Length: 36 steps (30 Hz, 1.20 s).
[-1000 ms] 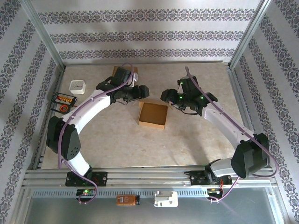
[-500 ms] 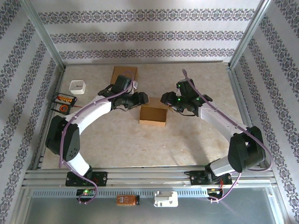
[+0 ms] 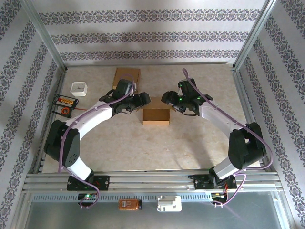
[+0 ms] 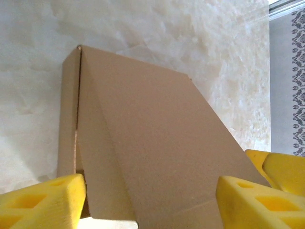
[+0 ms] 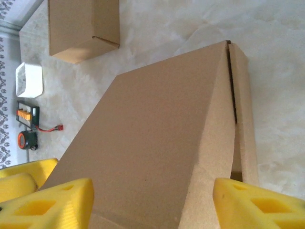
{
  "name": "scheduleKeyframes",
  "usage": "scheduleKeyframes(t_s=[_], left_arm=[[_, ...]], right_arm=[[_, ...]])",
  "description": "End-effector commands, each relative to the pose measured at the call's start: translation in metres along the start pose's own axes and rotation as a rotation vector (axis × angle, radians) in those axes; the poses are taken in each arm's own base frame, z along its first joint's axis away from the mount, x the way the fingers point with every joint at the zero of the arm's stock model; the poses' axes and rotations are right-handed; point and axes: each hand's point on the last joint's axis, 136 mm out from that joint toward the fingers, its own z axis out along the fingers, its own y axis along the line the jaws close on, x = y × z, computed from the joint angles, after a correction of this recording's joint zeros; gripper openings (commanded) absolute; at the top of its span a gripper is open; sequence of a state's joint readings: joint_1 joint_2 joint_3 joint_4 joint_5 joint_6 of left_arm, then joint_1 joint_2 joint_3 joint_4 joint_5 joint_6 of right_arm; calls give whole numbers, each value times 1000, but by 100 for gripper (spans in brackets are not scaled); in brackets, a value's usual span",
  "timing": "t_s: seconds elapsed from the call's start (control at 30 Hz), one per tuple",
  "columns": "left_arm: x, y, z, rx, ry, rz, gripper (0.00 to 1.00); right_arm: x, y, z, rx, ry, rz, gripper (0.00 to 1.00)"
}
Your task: Fold the paper box
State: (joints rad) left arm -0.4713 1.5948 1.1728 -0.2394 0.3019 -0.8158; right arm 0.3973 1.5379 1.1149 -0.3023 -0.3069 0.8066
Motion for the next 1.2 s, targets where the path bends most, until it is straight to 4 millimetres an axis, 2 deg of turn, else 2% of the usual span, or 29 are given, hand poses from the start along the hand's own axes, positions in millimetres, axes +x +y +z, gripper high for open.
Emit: scheduleKeyframes(t_s=[0.0,0.17,0.27,0.37,0.53,0.63,0.83,0.97,1.07,1.17], left_arm=[[-20,-17,-21,25,-115,65,77],[-31,-15,-31,-25,-124,100,83],[-35,-11,-25,-5,-116,70,84],[-33,-11,-15,-3,-56,87,83],[-10,-13,6,49,80,67,72],[0,-8,15,66,120,40,63],[17,19,26,8,135,14,44],[31,39,39,-21,160,-14,33],[38,50,46,-46,172,-22,29],[39,51,46,-47,170,-16,28]], right_arm=[[-17,11,-30,-27,-87,-57,79],[-33,15,-51,-47,-156,-78,92],[-36,16,-48,-56,-144,-92,90],[-27,22,-37,-108,-63,-84,87],[-5,20,-21,-139,39,-62,81],[7,8,-10,-111,67,-68,75],[31,-17,15,-55,142,-76,60],[43,-45,31,39,156,-118,50],[48,-62,38,97,166,-122,47],[45,-59,33,95,153,-131,48]])
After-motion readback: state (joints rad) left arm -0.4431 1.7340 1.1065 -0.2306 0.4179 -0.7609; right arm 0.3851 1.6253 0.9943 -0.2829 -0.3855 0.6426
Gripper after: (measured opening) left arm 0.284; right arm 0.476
